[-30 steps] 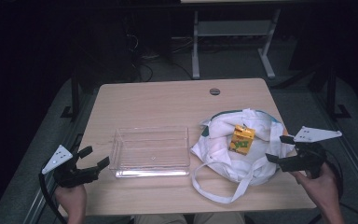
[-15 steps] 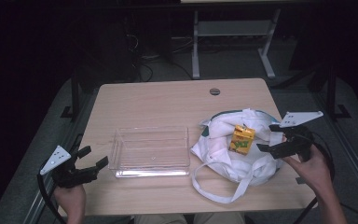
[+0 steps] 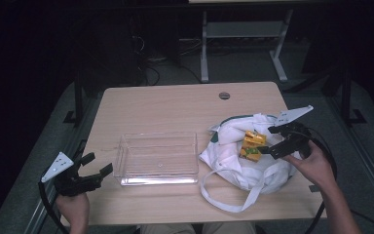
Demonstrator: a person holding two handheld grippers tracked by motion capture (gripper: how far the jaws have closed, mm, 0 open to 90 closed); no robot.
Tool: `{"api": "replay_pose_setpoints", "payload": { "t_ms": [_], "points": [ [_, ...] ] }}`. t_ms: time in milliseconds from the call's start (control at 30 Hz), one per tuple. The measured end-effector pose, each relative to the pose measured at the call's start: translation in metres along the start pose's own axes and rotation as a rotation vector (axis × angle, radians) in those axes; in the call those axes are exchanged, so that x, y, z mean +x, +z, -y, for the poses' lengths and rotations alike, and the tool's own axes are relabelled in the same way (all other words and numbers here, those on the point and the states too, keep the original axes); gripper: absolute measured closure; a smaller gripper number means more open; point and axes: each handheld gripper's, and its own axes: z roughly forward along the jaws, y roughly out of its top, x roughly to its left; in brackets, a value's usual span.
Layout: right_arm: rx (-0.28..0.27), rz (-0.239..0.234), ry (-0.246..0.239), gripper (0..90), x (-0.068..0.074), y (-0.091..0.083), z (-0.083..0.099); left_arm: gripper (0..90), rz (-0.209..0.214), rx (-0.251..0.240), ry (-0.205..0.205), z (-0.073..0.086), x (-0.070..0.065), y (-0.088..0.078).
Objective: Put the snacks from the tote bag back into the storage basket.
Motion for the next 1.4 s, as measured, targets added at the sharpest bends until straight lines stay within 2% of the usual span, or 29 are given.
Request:
{"api": "replay_pose_setpoints", "payload": {
  "t_ms": [433,500,733,1000,1400],
  "points": [
    [0.100,-0.022,-0.043,15.7,-0.005,0.021,-0.018,12.5,0.001,-0.004,-0.007,0.000,0.001,-0.001],
    [0.110,-0.029,-0.060,18.3,-0.007,0.025,-0.022,12.5,0.000,-0.004,-0.007,0.000,0.001,-0.001],
    [0.129,-0.041,-0.075,25.1,-0.011,0.032,-0.027,12.5,0.001,-0.005,-0.007,0.000,0.001,-0.001],
    [0.183,-0.040,-0.102,35.0,-0.014,0.044,-0.026,12.5,0.002,-0.007,-0.010,0.000,0.001,-0.001],
    [0.211,-0.049,-0.135,44.4,-0.014,0.050,-0.027,12.5,0.004,-0.012,-0.016,0.001,0.001,0.000]
  ]
}}
